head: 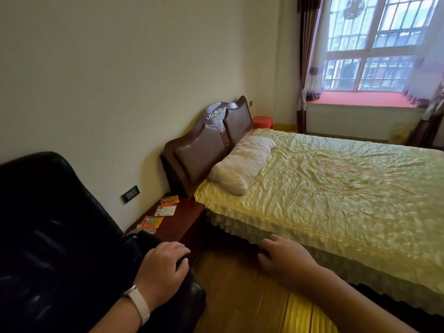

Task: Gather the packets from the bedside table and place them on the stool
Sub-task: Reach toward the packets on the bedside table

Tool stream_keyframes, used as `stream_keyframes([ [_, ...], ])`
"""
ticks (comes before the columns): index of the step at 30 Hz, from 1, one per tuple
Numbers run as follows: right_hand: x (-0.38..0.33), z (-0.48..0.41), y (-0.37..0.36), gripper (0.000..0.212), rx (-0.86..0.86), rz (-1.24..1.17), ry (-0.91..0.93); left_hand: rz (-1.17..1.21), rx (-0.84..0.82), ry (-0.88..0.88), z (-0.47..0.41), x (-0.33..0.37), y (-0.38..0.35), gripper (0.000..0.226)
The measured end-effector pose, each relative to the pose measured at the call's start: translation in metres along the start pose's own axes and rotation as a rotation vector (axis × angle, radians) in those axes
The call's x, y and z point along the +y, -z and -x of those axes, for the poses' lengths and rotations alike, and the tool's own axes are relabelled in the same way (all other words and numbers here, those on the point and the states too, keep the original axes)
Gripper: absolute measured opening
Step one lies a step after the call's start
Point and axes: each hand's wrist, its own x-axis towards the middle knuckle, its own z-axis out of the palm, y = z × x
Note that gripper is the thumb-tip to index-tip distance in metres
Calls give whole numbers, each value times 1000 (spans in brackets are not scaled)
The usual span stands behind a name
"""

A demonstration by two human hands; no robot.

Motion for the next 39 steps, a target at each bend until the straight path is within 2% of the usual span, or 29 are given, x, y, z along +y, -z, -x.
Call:
stream_keyframes([
  [3, 39, -45, 27, 42, 20, 20, 62, -36, 101, -38, -53, 20, -2, 37],
  [6, 58, -85, 49, 32, 57, 2, 84, -70, 82, -17, -93, 28, -4, 39],
  [10, 64, -139, 52, 30, -2, 57, 159, -160, 26, 54, -132, 18, -10, 41],
  [16, 72, -234, 19, 36, -126, -38, 178, -163, 1, 162, -190, -33, -43, 39],
  [19, 78, -286, -3, 35, -200, 2, 207, -131, -41, 220, -226, -66, -71, 38],
  [25, 83, -404, -15, 36, -344, 97, 213, -68, -263, 323, -312, -139, -112, 48],
  [27, 79, -444, -8, 35, -336, 102, 213, -67, -306, 339, -341, -158, -112, 48],
  [35, 49, -577, 15, 38, -258, 79, 352, -105, -163, 429, -423, -210, -85, 46],
  [39, 32, -638, 2, 39, -307, 53, 436, -125, -190, 532, -440, -237, -84, 49],
])
